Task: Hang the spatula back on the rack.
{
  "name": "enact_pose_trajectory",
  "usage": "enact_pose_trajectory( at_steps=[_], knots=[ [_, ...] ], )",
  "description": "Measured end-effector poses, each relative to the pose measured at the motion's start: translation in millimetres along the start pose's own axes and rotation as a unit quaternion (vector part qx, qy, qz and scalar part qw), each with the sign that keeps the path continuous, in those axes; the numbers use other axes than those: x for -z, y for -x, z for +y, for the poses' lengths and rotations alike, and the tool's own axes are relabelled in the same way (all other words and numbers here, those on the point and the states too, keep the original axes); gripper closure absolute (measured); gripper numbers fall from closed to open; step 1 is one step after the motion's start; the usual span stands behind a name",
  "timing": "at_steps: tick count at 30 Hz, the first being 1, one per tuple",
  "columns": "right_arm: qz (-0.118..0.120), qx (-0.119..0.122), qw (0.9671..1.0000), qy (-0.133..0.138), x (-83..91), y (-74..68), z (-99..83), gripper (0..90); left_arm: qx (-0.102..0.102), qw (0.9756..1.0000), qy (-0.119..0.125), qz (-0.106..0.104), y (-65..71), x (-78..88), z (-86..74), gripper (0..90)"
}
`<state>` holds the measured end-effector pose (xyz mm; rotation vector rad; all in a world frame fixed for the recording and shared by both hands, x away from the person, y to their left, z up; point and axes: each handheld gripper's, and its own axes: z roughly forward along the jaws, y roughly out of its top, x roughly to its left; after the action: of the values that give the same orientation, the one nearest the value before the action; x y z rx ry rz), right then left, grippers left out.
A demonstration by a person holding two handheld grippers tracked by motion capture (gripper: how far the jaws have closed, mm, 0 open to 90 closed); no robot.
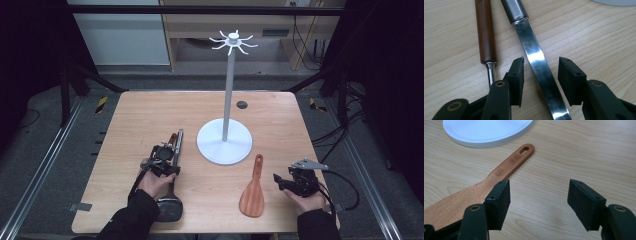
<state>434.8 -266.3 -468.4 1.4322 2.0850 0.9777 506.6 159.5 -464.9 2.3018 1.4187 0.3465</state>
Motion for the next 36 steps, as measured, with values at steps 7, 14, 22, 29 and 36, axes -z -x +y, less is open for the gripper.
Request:
enact_pose_trajectory(
  at_steps=[7,14,22,29,36],
  knots=[
    [0.002,-0.001,1.0000,-0.001,-0.5,0.2,0.0,35.4,0.015,0.9998,-0.005,-0.010,-2.3,-4.2,-2.2,59.5],
    [0.003,-0.001,1.0000,-0.001,-0.4,0.1,0.0,35.5,0.025,0.9995,-0.009,-0.016,-1.5,-6.8,-3.3,63.3],
    [0.006,-0.002,1.0000,-0.002,-0.6,0.0,0.2,36.3,0.046,0.9987,-0.011,-0.020,-5.2,-6.3,-3.2,65.6],
    [0.010,-0.001,0.9999,-0.004,-0.7,0.0,0.2,37.0,0.060,0.9979,-0.016,-0.017,-9.4,-4.8,-4.3,68.1],
    [0.011,-0.002,0.9999,-0.006,-1.4,0.5,0.2,37.3,0.046,0.9988,-0.015,-0.010,-8.3,-4.2,-3.8,67.4]
  ],
)
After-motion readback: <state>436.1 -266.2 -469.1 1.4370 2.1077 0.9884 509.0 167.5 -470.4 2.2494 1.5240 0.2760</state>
